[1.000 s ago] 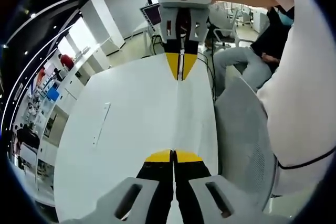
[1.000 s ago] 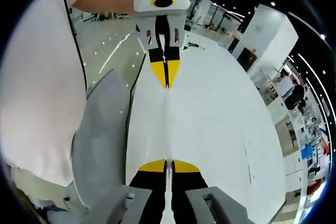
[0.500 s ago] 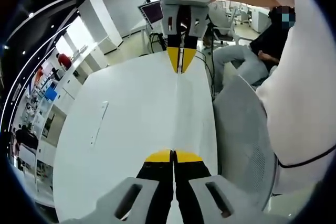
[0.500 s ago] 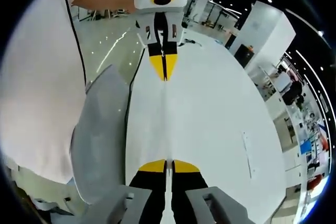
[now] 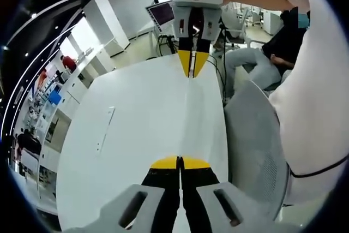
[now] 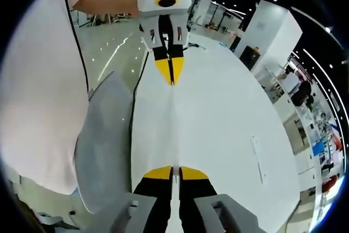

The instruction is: Arrange the food packaging bags into a neat stack by flattening each bag and aligning their edges.

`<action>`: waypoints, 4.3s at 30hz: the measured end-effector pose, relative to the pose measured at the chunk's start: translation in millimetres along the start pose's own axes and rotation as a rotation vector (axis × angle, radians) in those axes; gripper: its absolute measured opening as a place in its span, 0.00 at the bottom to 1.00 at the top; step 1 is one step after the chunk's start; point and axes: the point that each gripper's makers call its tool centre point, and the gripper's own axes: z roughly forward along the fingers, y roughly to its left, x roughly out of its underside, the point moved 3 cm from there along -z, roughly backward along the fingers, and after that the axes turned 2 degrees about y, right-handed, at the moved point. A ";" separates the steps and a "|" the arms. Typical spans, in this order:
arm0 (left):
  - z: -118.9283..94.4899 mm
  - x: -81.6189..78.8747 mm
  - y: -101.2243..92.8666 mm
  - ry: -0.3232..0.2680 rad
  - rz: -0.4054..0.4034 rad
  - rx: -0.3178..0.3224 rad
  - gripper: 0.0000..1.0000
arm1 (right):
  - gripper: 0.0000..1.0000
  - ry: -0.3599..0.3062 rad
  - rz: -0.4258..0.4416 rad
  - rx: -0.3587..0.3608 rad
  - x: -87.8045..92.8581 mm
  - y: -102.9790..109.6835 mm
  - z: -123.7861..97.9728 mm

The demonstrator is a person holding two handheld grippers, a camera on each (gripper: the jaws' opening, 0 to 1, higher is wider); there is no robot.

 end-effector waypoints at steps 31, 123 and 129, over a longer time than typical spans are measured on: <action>-9.2 -8.0 2.4 -0.040 0.043 -0.067 0.00 | 0.04 -0.147 0.161 -0.150 -60.7 -18.9 1.2; 15.6 -51.0 -28.4 -0.029 0.151 0.087 0.00 | 0.00 -0.050 0.046 -0.125 -70.2 -13.5 21.3; 15.5 -50.2 -36.8 -0.023 0.150 0.131 0.00 | 0.00 -0.043 0.061 -0.084 -66.9 -22.6 20.6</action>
